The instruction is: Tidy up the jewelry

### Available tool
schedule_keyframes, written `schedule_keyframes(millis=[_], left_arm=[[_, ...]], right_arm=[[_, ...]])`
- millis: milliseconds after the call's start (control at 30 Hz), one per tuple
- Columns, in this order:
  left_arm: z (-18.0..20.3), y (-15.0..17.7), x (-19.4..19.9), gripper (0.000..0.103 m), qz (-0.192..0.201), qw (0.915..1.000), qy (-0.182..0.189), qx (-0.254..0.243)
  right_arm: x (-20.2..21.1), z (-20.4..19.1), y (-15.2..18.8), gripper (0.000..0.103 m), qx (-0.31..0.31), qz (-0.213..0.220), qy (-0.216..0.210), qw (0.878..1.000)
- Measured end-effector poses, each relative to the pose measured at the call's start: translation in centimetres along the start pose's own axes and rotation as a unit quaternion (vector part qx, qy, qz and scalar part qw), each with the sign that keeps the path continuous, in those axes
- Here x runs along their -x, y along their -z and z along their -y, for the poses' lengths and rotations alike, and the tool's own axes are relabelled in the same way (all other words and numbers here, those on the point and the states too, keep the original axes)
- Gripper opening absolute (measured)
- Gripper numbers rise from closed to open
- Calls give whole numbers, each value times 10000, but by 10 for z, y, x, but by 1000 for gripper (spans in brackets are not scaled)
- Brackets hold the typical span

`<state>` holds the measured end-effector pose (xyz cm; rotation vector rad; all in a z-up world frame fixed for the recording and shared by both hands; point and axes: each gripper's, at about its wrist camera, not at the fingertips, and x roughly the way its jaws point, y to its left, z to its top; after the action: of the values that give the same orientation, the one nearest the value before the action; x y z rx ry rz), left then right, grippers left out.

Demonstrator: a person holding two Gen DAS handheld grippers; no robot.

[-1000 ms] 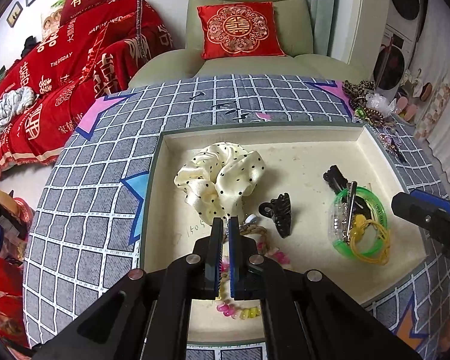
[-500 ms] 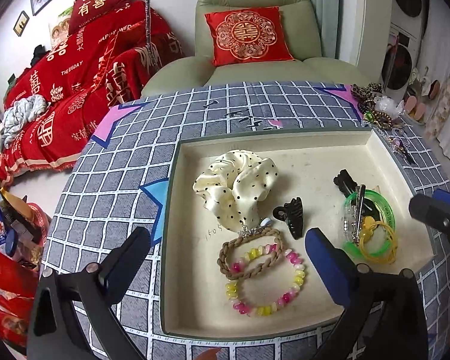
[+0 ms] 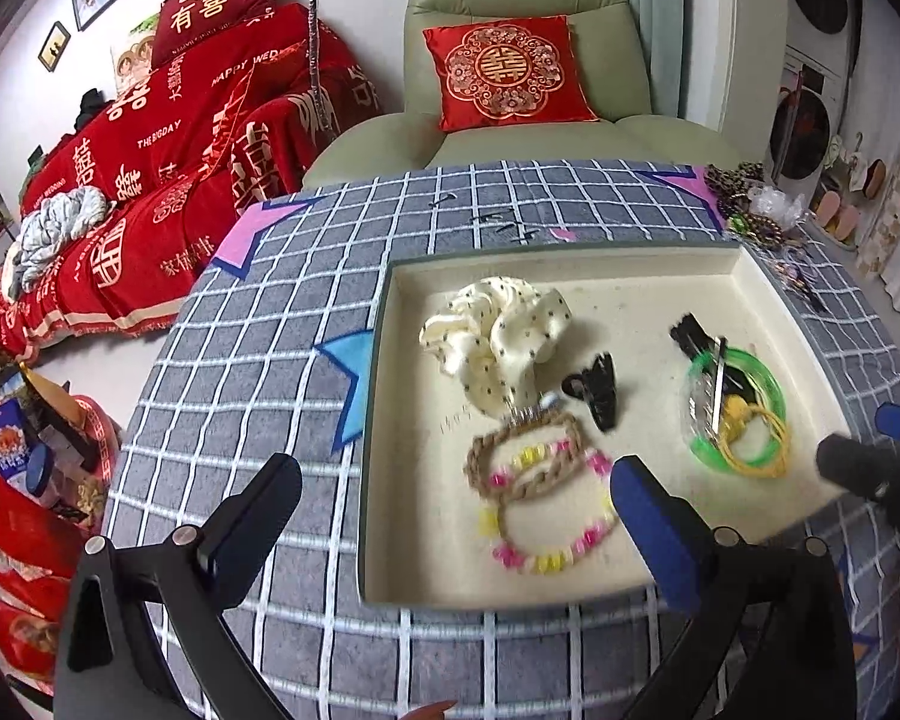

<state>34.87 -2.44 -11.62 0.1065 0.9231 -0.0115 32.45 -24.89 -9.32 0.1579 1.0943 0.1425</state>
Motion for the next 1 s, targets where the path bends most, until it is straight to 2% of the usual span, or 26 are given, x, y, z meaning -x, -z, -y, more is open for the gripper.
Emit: schedule_keyframes(millis=[167,267,500,1000], left_arm=[[-7,23,37,103,8,10000,94,-8],[-4,45,76,103,73,9999,108,-22],[-8,95,139,103,270,9991,306,94],[-20,149,220,103,589,9978,123,280]], right_arm=[[18,-11,27,103,213,12,86,9997],[37,-17,47,103,222,173,133,9995],[87,-34,96,103,271,604,245,9975],[166,-66,162,103,492,1225,627,9893]])
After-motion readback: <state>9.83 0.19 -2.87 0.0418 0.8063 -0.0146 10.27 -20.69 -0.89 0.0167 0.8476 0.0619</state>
